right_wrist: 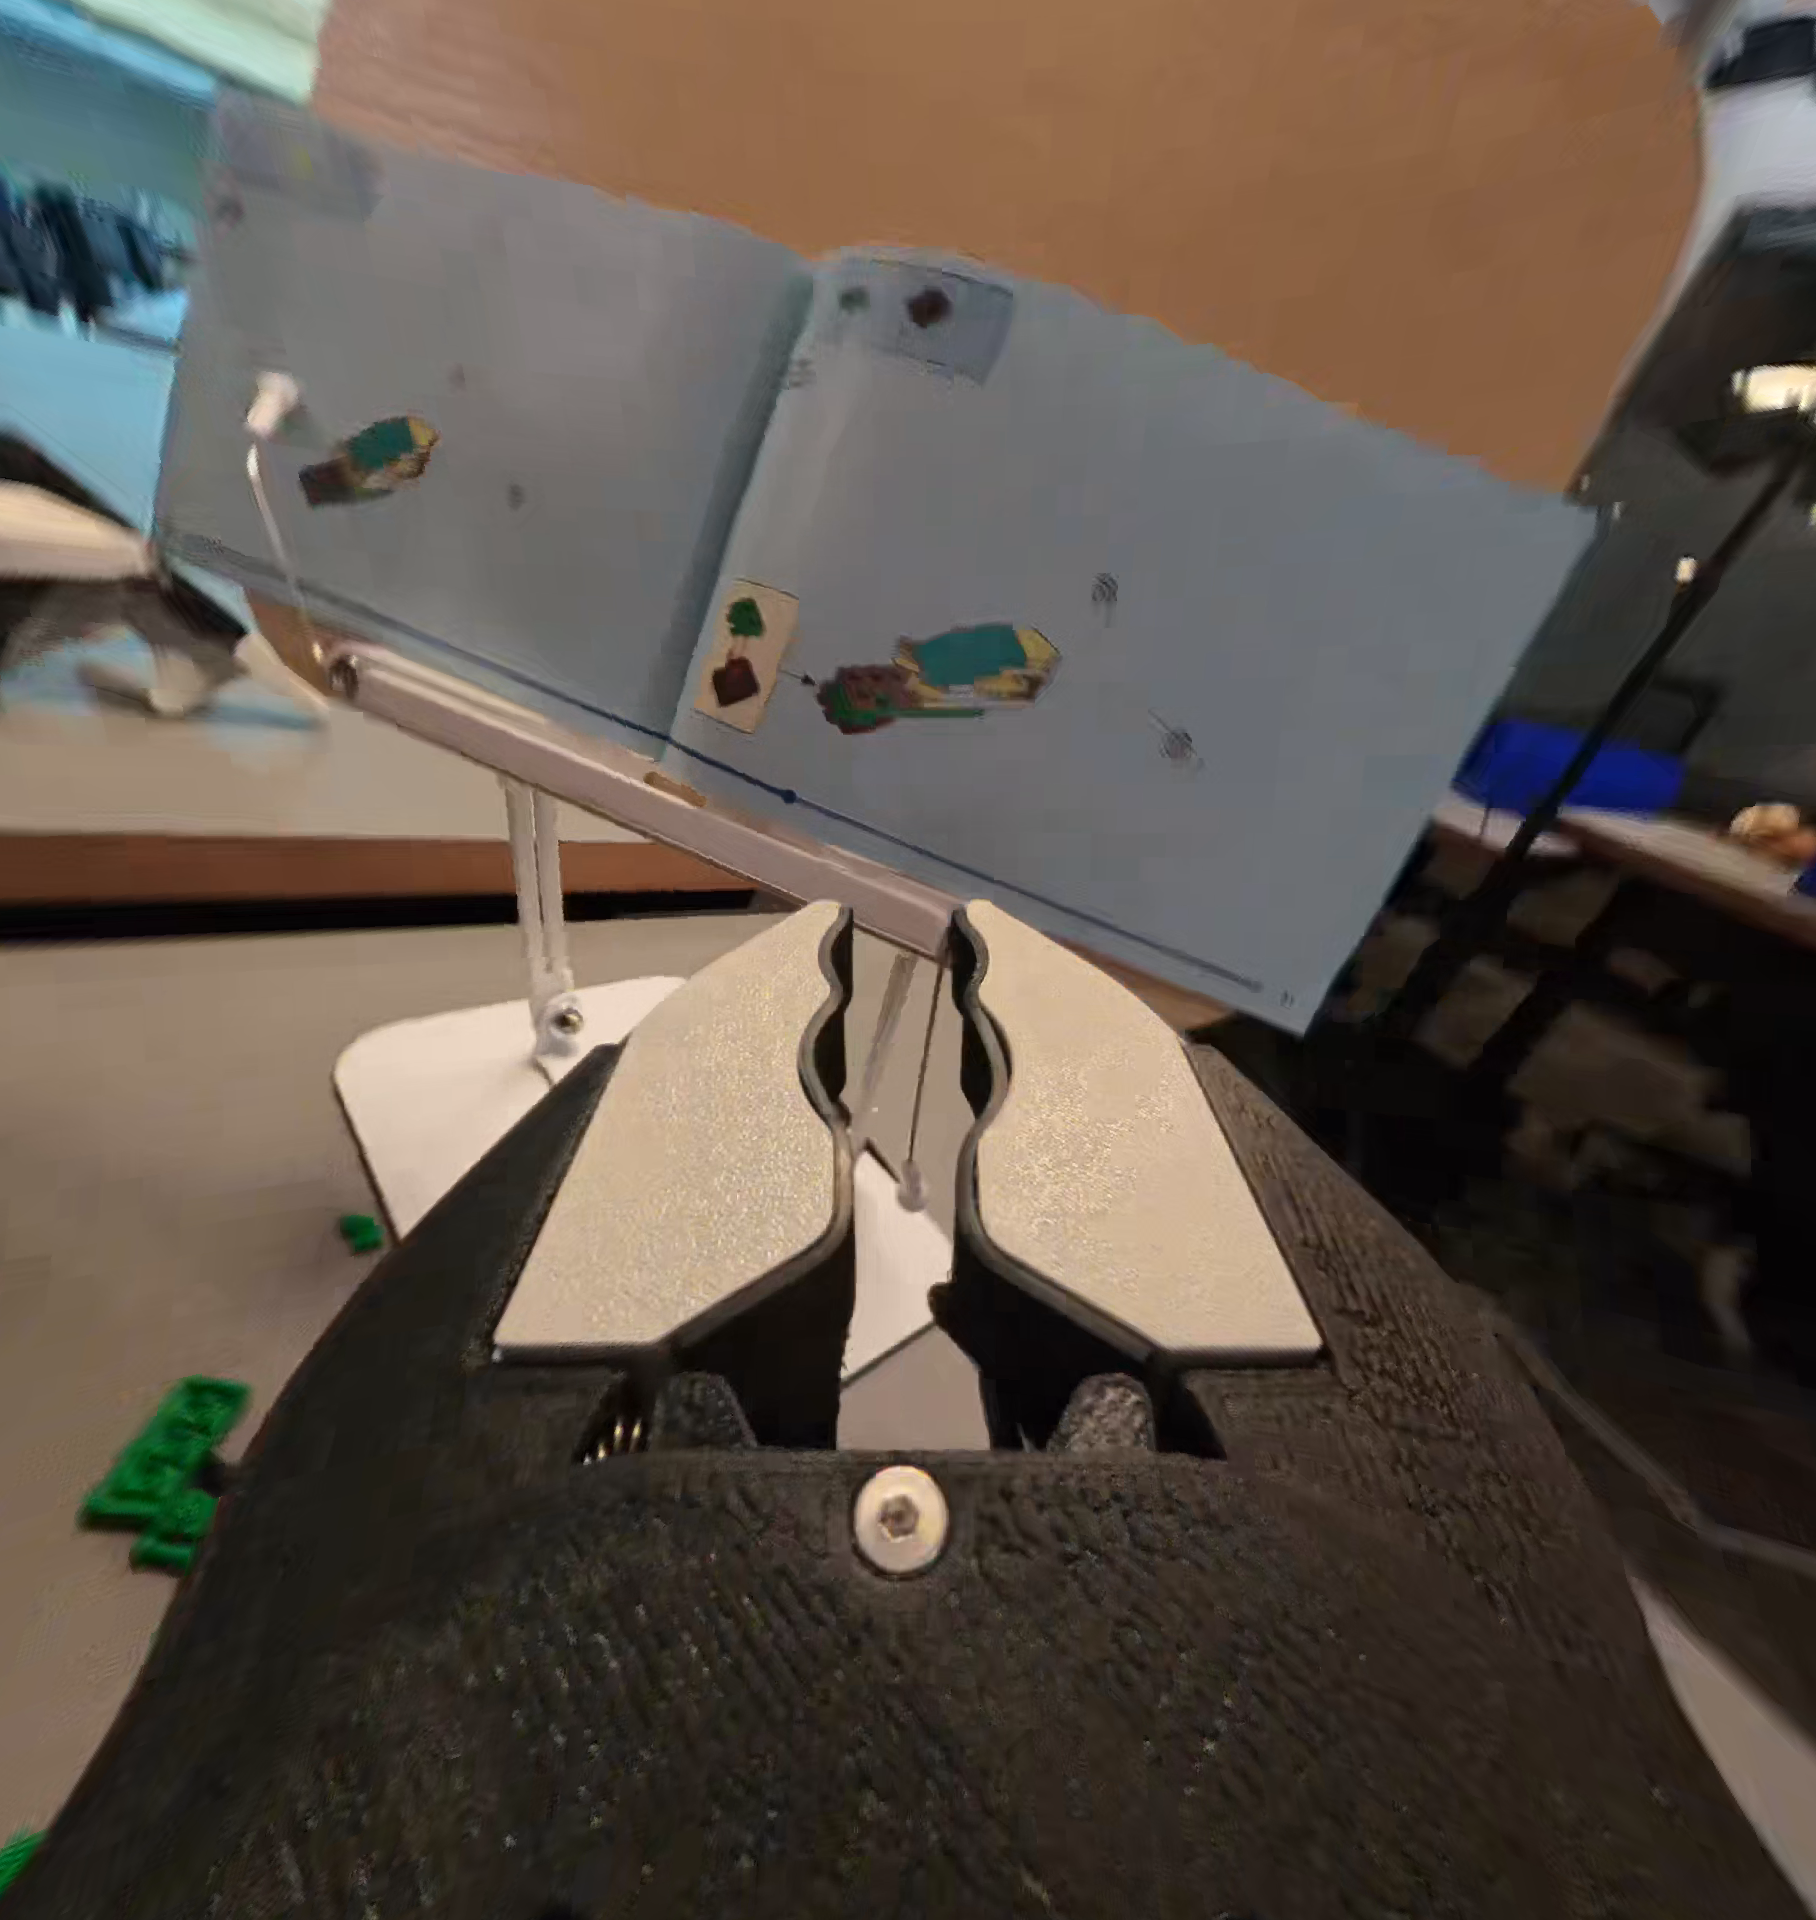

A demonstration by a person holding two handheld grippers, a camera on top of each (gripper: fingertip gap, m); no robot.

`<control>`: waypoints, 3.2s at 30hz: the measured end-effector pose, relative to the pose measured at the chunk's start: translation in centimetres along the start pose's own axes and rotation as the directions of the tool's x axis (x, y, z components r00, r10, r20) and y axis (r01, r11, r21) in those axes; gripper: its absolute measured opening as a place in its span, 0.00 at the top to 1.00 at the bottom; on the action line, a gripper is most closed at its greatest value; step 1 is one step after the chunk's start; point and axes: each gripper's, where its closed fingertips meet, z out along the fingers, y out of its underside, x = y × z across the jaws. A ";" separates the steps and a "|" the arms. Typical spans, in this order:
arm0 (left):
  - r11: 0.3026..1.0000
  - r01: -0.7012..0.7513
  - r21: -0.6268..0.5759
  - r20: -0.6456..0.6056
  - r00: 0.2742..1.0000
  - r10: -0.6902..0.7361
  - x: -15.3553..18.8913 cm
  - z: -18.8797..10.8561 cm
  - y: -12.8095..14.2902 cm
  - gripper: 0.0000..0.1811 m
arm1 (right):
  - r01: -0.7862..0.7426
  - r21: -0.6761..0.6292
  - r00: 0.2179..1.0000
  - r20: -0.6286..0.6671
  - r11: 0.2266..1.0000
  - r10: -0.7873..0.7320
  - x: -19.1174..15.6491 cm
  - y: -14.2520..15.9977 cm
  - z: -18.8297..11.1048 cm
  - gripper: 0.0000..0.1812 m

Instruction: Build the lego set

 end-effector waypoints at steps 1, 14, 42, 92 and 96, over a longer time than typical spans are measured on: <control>0.997 -0.073 0.004 -0.037 0.997 0.073 1.9 0.4 -0.2 1.00 | -0.154 0.018 0.988 -0.018 0.988 0.154 0.5 0.5 -0.1 0.91; 0.857 -0.360 -0.369 -0.331 0.912 0.241 10.0 14.4 1.7 1.00 | -0.963 0.203 -0.128 0.241 -0.179 0.962 -1.1 5.3 1.2 0.86; 0.840 -0.344 -0.420 -0.234 0.935 0.266 8.5 15.4 3.8 1.00 | -0.874 0.461 0.108 0.489 -0.151 0.866 6.7 3.8 0.5 1.00; 0.831 -0.283 -0.480 -0.169 0.959 0.229 8.7 16.2 4.1 1.00 | -0.765 0.373 0.614 0.178 0.525 0.769 8.7 0.8 1.7 0.92; 0.844 -0.335 -0.419 -0.279 0.932 0.232 11.6 16.9 3.9 1.00 | -0.737 0.301 0.647 0.054 0.605 0.761 8.0 2.1 2.7 0.83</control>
